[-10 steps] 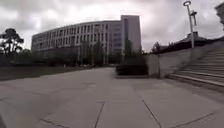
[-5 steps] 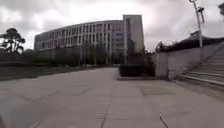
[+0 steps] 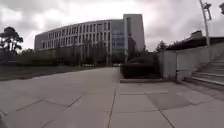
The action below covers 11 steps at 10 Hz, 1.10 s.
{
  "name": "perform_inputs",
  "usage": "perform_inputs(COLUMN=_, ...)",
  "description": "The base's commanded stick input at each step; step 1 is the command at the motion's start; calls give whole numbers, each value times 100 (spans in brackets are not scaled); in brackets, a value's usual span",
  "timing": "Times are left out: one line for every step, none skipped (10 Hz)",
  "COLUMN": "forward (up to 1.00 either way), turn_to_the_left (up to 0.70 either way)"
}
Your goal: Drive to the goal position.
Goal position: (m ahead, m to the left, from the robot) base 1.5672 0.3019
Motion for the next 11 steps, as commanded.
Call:
perform_inputs(forward=100, turn_to_the_left=0)
perform_inputs(forward=100, turn_to_the_left=0)
perform_inputs(forward=100, turn_to_the_left=0)
perform_inputs(forward=100, turn_to_the_left=-21)
perform_inputs(forward=100, turn_to_the_left=0)
perform_inputs(forward=100, turn_to_the_left=0)
perform_inputs(forward=100, turn_to_the_left=0)
perform_inputs(forward=100, turn_to_the_left=0)
perform_inputs(forward=100, turn_to_the_left=0)
perform_inputs(forward=100, turn_to_the_left=-4)
perform_inputs(forward=100, turn_to_the_left=-11)
